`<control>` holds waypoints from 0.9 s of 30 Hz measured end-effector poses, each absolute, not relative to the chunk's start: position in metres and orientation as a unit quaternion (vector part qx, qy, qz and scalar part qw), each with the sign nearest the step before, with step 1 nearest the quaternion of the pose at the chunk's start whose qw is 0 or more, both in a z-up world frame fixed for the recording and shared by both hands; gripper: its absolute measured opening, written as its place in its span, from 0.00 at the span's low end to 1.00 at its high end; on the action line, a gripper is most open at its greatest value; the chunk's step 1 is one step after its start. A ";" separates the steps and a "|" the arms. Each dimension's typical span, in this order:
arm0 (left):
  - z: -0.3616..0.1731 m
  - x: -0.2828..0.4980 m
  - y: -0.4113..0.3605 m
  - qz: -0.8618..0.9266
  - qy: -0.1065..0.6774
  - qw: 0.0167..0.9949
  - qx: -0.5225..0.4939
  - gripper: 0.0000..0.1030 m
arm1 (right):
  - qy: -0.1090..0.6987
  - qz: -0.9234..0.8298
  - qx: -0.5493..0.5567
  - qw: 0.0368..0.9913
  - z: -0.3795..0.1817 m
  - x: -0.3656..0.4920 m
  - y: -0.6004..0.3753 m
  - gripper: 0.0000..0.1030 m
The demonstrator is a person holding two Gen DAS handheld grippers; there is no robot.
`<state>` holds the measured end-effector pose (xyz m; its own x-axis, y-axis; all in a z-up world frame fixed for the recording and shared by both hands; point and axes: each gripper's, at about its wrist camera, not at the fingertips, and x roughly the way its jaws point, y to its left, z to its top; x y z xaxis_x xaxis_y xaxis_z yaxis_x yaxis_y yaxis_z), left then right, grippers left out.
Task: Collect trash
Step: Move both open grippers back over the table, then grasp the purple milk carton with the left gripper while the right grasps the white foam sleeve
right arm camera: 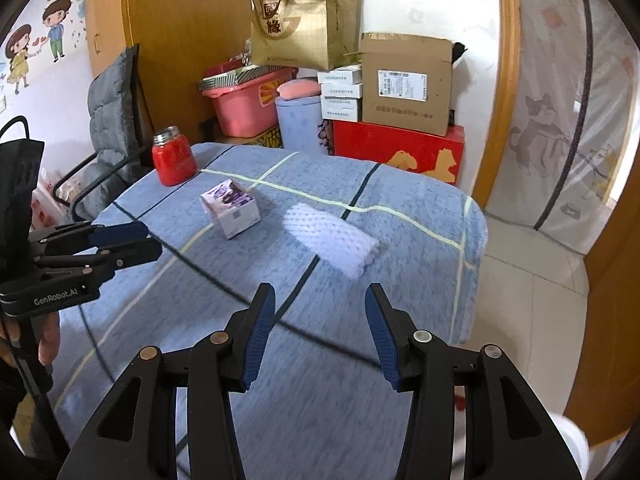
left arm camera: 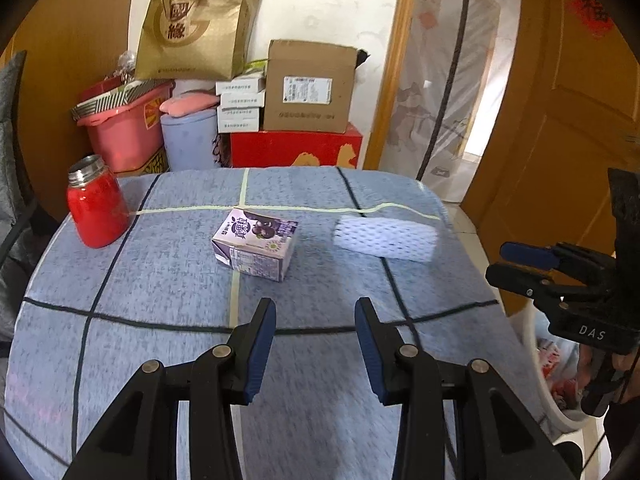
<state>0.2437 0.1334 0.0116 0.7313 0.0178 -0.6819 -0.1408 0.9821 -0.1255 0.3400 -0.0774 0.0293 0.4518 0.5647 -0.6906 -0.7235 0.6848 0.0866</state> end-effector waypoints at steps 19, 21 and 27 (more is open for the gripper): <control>-0.044 0.321 0.165 0.116 0.397 0.905 -0.102 0.47 | 0.393 0.389 -0.144 0.821 -0.009 0.418 -0.028 0.47; -0.043 0.318 0.171 0.127 0.395 0.904 -0.106 0.47 | 0.397 0.393 -0.144 0.817 -0.011 0.418 -0.026 0.47; -0.037 0.296 0.205 0.179 0.385 0.897 -0.124 0.47 | 0.412 0.408 -0.144 0.802 -0.016 0.409 -0.021 0.47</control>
